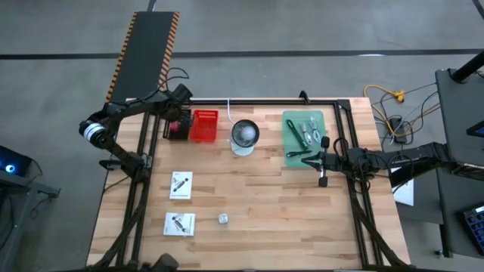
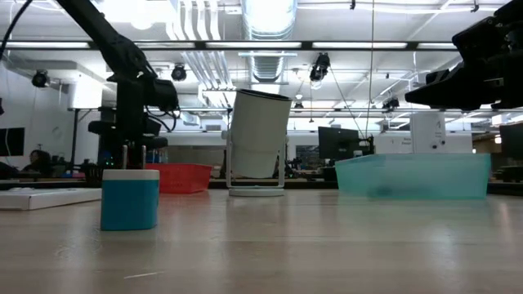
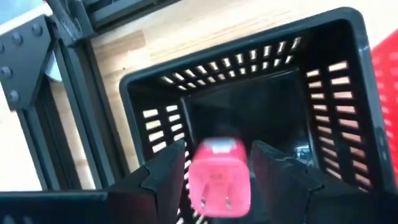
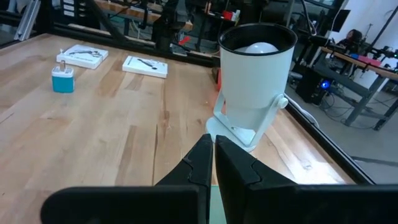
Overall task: Pick and place items into bin
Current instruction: Put the blue charger adapter into the black bin
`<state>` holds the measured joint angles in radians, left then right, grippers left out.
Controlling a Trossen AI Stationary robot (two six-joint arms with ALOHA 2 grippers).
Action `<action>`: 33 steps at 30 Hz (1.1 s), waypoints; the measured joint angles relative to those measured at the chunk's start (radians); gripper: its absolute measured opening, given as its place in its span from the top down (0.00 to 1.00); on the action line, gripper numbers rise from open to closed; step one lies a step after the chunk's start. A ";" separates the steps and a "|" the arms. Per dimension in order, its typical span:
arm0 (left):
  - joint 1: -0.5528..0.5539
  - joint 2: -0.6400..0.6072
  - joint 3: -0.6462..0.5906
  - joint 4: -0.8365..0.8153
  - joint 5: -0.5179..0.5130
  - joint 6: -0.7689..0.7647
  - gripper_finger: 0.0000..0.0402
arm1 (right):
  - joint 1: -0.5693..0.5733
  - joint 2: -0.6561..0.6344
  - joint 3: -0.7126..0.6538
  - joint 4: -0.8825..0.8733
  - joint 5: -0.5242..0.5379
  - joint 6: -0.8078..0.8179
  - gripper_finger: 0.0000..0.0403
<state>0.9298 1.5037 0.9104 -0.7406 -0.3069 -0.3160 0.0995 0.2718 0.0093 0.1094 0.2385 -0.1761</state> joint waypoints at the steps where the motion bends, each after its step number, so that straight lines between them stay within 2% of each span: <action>1: 0.000 -0.002 0.000 0.000 0.000 0.013 0.58 | 0.000 0.000 0.000 0.000 0.000 0.000 0.98; 8: -0.001 -0.062 0.007 -0.010 0.002 0.093 0.57 | 0.000 0.000 0.000 0.000 0.000 0.000 0.98; 14: -0.025 -0.185 0.006 -0.010 0.008 0.095 0.57 | 0.000 0.000 0.000 0.000 0.000 0.000 0.98; 18: -0.077 -0.280 -0.006 -0.008 0.069 0.106 0.57 | 0.000 0.000 0.000 0.000 0.000 0.000 0.98; 26: -0.291 -0.425 -0.057 -0.011 0.323 0.114 0.57 | 0.000 0.000 0.000 0.000 0.000 0.000 0.98; 33: -0.584 -0.455 -0.063 0.009 0.392 0.064 0.57 | 0.000 0.000 0.000 0.000 0.000 0.000 0.98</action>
<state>0.3457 1.0486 0.8474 -0.7319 0.0850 -0.2517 0.0994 0.2718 0.0093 0.1097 0.2386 -0.1756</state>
